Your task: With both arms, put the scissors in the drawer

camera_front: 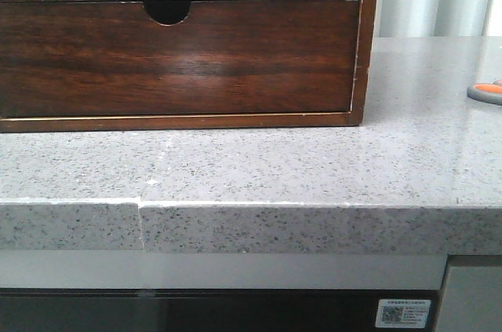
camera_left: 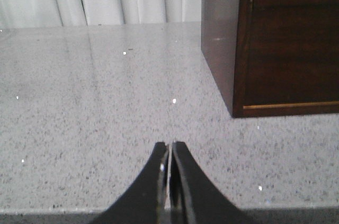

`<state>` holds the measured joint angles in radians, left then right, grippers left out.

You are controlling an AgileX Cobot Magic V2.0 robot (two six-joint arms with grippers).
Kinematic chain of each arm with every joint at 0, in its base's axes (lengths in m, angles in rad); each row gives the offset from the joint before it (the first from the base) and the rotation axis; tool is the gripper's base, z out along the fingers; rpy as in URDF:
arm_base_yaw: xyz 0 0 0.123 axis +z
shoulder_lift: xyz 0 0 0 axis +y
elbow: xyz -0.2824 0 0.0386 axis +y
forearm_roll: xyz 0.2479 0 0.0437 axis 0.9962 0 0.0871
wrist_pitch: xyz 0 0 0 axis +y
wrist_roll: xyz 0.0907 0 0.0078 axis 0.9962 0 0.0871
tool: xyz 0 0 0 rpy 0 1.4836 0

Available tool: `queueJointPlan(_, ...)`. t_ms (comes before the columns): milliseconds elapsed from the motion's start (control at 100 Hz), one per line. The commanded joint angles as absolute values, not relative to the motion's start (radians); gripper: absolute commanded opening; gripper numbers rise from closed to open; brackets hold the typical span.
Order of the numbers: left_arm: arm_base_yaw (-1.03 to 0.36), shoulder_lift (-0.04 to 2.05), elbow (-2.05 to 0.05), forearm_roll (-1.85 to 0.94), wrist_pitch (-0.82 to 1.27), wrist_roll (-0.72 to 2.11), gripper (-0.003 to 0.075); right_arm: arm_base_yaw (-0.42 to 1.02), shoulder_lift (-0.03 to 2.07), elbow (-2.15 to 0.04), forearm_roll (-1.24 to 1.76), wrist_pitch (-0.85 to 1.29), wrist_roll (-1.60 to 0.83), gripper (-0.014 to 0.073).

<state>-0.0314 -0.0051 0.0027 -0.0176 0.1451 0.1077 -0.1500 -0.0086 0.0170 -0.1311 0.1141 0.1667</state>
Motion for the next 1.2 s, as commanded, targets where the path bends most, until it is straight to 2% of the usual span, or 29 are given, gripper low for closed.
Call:
queueJointPlan(0,-0.03,-0.037,0.025,-0.045,0.033,0.109,-0.0019,-0.154,-0.002,0.023,-0.147,0.0,0.168,-0.006)
queueJointPlan(350,-0.03,-0.037,-0.002,-0.06,0.023,0.109,-0.0019,-0.153,0.049,-0.043,-0.127,0.037,0.168,-0.006)
queueJointPlan(540,-0.03,-0.005,-0.104,-0.065,0.113,0.109,-0.0019,-0.151,0.12,-0.152,-0.126,0.183,0.168,-0.0061)
queueJointPlan(780,-0.03,0.176,-0.271,-0.055,0.12,0.109,-0.0019,-0.133,0.228,-0.256,-0.089,0.206,0.168,-0.0061)
queueJointPlan(980,-0.03,0.337,-0.366,-0.055,0.091,0.111,-0.0011,-0.133,0.24,-0.255,-0.071,0.206,0.168,-0.0061)
queueJointPlan(1060,-0.03,0.383,-0.373,-0.055,0.044,0.111,0.0071,-0.133,0.24,-0.24,-0.071,0.213,0.168,-0.0061)
queueJointPlan(1190,-0.03,0.45,-0.373,-0.055,-0.078,0.111,0.035,-0.133,0.24,-0.231,-0.071,0.212,0.168,-0.0061)
